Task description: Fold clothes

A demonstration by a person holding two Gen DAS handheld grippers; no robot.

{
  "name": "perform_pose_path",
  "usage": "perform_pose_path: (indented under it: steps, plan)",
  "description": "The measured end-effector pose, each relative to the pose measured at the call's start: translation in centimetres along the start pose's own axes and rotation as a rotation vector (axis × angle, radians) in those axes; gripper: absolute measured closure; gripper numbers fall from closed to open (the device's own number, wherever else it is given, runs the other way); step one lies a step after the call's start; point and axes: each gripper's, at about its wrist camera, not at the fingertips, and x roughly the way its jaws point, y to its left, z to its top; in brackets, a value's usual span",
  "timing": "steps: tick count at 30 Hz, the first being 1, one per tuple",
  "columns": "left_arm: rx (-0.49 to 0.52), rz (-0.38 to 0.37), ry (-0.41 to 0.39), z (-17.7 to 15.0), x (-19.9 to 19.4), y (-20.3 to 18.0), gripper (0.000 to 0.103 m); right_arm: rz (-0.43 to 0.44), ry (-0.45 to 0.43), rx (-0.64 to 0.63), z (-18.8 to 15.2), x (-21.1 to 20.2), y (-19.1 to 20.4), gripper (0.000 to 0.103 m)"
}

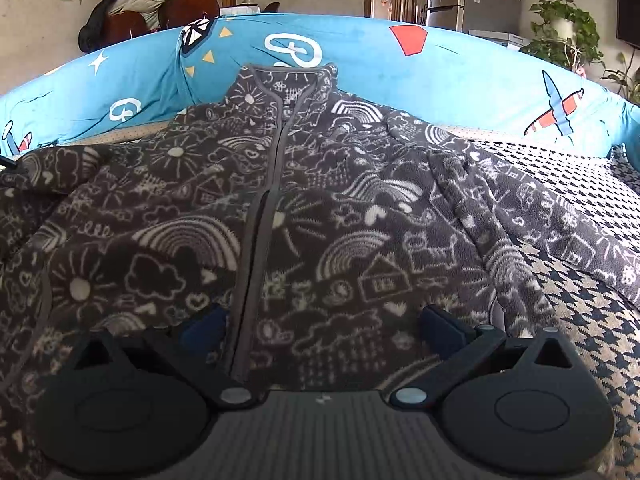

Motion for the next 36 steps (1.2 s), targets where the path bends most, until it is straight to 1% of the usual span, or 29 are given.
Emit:
perform_pose_path:
  steps: [2,3,5,7,8,10,11,12,13,15,18,19,20,23,25,27,28,30,32,35,36]
  plan:
    - [0.007,0.002,-0.009,0.0,0.0,0.0,0.001,0.001,-0.004,0.000,0.0,0.0,0.0,0.000]
    - [0.020,0.015,-0.013,-0.1,0.1,-0.2,0.003,0.001,-0.006,0.000,-0.1,0.0,0.0,0.000]
    - [0.054,0.047,-0.030,-0.4,-0.1,-0.7,0.012,0.001,-0.009,-0.001,0.0,0.0,0.0,0.000]
    - [0.094,0.078,-0.046,-0.7,-0.2,-1.3,0.035,0.001,-0.011,-0.002,0.0,0.0,0.0,0.000]
    - [0.110,0.092,-0.053,-0.9,-0.2,-1.6,0.039,0.002,-0.012,-0.003,0.0,0.1,0.0,0.000]
    - [0.146,0.113,-0.075,-1.3,-0.5,-2.1,0.056,0.002,-0.013,-0.004,0.0,0.1,0.0,0.000]
    - [0.174,0.121,-0.093,-1.5,-0.7,-2.6,0.060,0.002,-0.014,-0.004,-0.1,0.1,0.0,0.000]
    - [0.206,0.129,-0.113,-1.8,-0.9,-3.1,0.066,0.002,-0.015,-0.004,-0.1,0.1,0.0,0.000]
    - [0.254,0.142,-0.144,-2.2,-1.3,-3.8,0.070,0.002,-0.015,-0.004,-0.1,0.1,0.0,0.000]
    - [0.380,0.175,-0.218,-3.5,-1.9,-5.6,0.072,0.001,-0.017,-0.006,-0.1,0.1,0.0,0.000]
    - [0.596,0.224,-0.320,-6.1,-2.6,-8.5,0.072,0.000,-0.018,-0.009,-0.1,0.1,0.1,0.000]
    - [0.662,0.224,-0.342,-7.2,-2.8,-9.3,0.072,0.000,-0.018,-0.010,-0.1,0.1,0.1,0.000]
    - [0.727,0.223,-0.360,-8.2,-3.0,-10.1,0.072,-0.001,-0.018,-0.010,-0.1,0.1,0.1,0.000]
    - [0.906,0.193,-0.352,-11.5,-2.7,-11.8,0.071,0.000,-0.017,-0.009,-0.1,0.1,0.1,0.000]
    - [0.960,0.163,-0.280,-13.0,-2.3,-11.7,0.071,0.001,-0.016,-0.009,-0.1,0.1,0.1,0.000]
    - [0.991,0.154,-0.202,-14.3,-1.8,-11.0,0.070,0.002,-0.016,-0.009,-0.1,0.2,0.1,0.000]
    - [1.005,0.150,-0.164,-15.0,-1.5,-10.6,0.068,0.002,-0.015,-0.009,0.0,0.2,0.1,0.000]
    - [1.017,0.149,-0.103,-16.1,-1.2,-9.5,0.066,0.002,-0.015,-0.008,0.0,0.3,0.1,0.000]
    - [1.029,0.151,-0.082,-17.1,-1.4,-8.3,0.062,0.003,-0.015,-0.008,0.0,0.3,0.1,0.000]
    - [1.036,0.163,-0.075,-17.8,-1.9,-7.0,0.055,0.004,-0.015,-0.007,0.0,0.3,0.0,0.000]
    - [1.025,0.157,-0.066,-17.9,-2.4,-6.5,0.053,0.005,-0.015,-0.006,-0.1,0.3,0.0,0.000]
